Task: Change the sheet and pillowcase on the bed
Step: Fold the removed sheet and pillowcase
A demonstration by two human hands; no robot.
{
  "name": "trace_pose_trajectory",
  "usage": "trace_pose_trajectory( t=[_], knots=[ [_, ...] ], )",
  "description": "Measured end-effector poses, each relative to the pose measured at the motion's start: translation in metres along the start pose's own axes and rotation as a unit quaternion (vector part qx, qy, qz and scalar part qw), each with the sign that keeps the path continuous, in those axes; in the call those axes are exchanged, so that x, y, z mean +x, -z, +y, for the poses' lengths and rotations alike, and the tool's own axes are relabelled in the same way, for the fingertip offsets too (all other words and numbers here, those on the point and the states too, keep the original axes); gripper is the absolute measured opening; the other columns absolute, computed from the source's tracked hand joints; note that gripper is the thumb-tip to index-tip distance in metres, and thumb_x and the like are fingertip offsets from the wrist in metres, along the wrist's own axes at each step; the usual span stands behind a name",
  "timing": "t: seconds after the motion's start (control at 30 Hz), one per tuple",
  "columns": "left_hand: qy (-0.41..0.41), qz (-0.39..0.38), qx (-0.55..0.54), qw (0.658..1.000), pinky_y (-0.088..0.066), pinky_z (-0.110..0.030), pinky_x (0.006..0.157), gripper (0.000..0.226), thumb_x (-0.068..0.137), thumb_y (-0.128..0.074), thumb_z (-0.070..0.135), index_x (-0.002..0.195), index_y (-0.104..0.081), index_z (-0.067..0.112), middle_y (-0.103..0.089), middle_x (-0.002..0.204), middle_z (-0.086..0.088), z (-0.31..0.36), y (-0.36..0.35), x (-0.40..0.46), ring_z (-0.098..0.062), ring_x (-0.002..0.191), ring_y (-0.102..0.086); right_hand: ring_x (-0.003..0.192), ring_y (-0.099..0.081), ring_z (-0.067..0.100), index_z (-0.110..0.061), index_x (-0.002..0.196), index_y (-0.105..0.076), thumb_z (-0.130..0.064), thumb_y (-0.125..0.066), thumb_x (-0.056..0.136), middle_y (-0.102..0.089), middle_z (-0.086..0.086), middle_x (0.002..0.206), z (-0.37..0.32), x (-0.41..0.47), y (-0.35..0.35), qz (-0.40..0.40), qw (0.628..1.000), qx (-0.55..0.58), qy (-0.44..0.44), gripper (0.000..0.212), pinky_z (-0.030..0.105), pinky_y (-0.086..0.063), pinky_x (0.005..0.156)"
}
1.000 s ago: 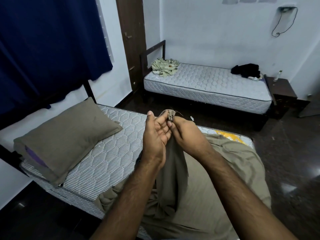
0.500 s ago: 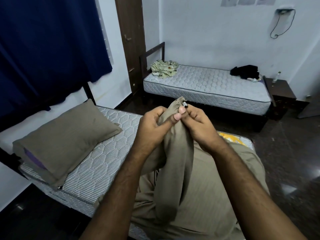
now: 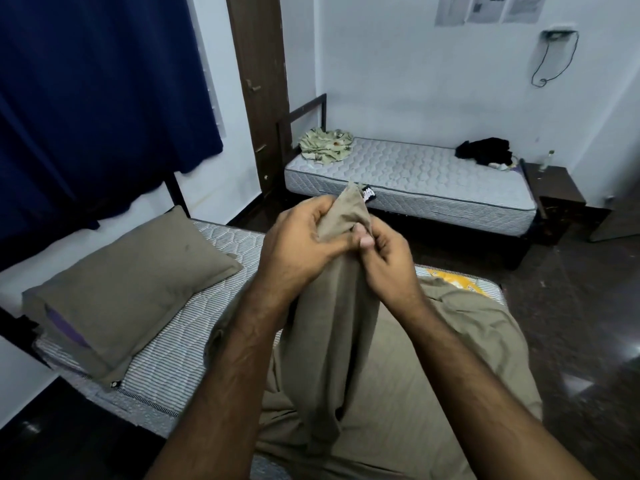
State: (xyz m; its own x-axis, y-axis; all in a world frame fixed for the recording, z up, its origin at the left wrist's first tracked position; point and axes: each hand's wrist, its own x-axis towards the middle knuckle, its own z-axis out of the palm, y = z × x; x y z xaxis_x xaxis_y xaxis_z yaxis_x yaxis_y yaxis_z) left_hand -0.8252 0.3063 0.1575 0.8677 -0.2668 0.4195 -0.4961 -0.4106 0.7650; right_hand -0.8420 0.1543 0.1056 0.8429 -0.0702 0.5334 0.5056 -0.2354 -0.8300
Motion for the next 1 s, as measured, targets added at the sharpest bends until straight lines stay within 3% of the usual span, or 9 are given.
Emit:
trace_pose_trajectory(
  t=[0.1,0.2,0.33,0.4,0.6,0.7,0.8,0.9,1.0],
  knots=[
    [0.047,-0.103,0.159,0.981,-0.056,-0.043,0.080,0.066,0.049,-0.081,0.065,0.103,-0.059,0.034,-0.071,0.093,0.012,-0.011,0.017,0.002,-0.015,0.092,-0.067,0.076,-0.051,0.004,-0.012,0.086,-0.057,-0.030,-0.048,0.105,-0.058,0.003,0.077,-0.008,0.014,0.008,0.049,0.998,-0.029,0.027,0.027,0.030,-0.043,0.067],
    [0.130,-0.148,0.216,0.956,-0.058,-0.042,0.079,0.039,0.057,-0.082,0.050,0.091,-0.067,0.036,-0.073,0.083,0.009,-0.027,0.031,0.000,-0.017,0.086,-0.069,0.076,-0.051,0.005,-0.007,0.085,-0.056,-0.029,-0.048,0.105,-0.058,0.006,0.077,-0.010,0.025,0.016,0.085,0.995,-0.044,0.043,0.031,0.034,-0.043,0.068],
    [0.156,-0.020,0.216,0.964,-0.056,-0.042,0.079,0.005,0.081,-0.070,0.032,0.084,-0.067,0.034,-0.072,0.083,0.000,-0.032,0.035,-0.002,-0.028,0.090,-0.067,0.074,-0.048,0.010,0.001,0.084,-0.051,-0.045,-0.045,0.103,-0.056,0.020,0.077,-0.010,0.031,0.019,0.064,0.995,-0.076,0.016,0.051,0.043,-0.044,0.067],
    [0.140,0.066,0.207,0.966,-0.055,-0.042,0.078,0.017,0.084,-0.056,0.019,0.085,-0.063,0.034,-0.068,0.084,0.000,-0.031,0.034,-0.001,-0.031,0.092,-0.064,0.071,-0.046,0.007,-0.005,0.078,-0.051,-0.047,-0.045,0.102,-0.053,0.006,0.069,-0.017,0.032,0.019,0.038,0.997,-0.058,-0.023,0.049,0.039,-0.041,0.063],
    [0.006,0.180,0.078,0.981,-0.051,-0.044,0.072,0.013,0.091,-0.041,0.013,0.090,-0.051,0.020,-0.064,0.080,0.004,-0.025,0.032,-0.008,-0.019,0.078,-0.060,0.100,-0.070,0.017,-0.013,0.106,-0.076,-0.044,-0.044,0.101,-0.075,0.009,0.110,-0.059,0.021,0.031,-0.171,0.935,0.244,-0.191,0.045,0.028,-0.057,0.087],
    [-0.087,0.092,0.079,0.989,-0.047,-0.043,0.063,0.009,0.082,-0.048,0.028,0.086,-0.052,0.021,-0.058,0.068,0.009,-0.023,0.052,-0.014,-0.013,0.066,-0.056,0.116,-0.063,0.018,-0.010,0.125,-0.062,-0.038,-0.069,0.084,-0.068,0.008,0.126,-0.072,0.032,0.050,-0.348,0.926,0.106,-0.098,0.051,0.034,-0.052,0.099],
    [-0.107,0.001,0.306,0.946,-0.036,-0.034,0.058,0.048,0.066,-0.064,0.068,0.091,-0.055,0.028,-0.059,0.068,0.011,-0.018,0.077,-0.004,-0.020,0.070,-0.058,0.106,-0.067,0.015,-0.019,0.117,-0.064,-0.040,-0.087,0.074,-0.072,-0.006,0.112,-0.064,0.055,0.060,-0.404,0.874,-0.268,-0.039,0.053,0.029,-0.050,0.084],
    [-0.041,-0.048,0.541,0.839,-0.039,-0.033,0.064,0.048,0.069,-0.075,0.068,0.095,-0.063,0.029,-0.070,0.090,0.004,-0.014,0.087,0.019,-0.024,0.091,-0.065,0.099,-0.068,0.028,-0.016,0.101,-0.071,-0.017,-0.068,0.085,-0.074,0.009,0.100,-0.041,0.082,0.062,-0.267,0.808,-0.522,-0.054,0.016,0.027,-0.041,0.070],
    [0.055,0.003,0.547,0.835,-0.047,-0.036,0.075,0.019,0.085,-0.071,0.040,0.099,-0.072,0.027,-0.070,0.098,-0.005,-0.023,0.094,0.035,-0.030,0.097,-0.065,0.097,-0.068,0.034,-0.020,0.102,-0.071,-0.006,-0.053,0.077,-0.074,0.013,0.097,-0.025,0.088,0.058,-0.046,0.876,-0.480,-0.032,0.035,0.036,-0.053,0.077]
  ],
)
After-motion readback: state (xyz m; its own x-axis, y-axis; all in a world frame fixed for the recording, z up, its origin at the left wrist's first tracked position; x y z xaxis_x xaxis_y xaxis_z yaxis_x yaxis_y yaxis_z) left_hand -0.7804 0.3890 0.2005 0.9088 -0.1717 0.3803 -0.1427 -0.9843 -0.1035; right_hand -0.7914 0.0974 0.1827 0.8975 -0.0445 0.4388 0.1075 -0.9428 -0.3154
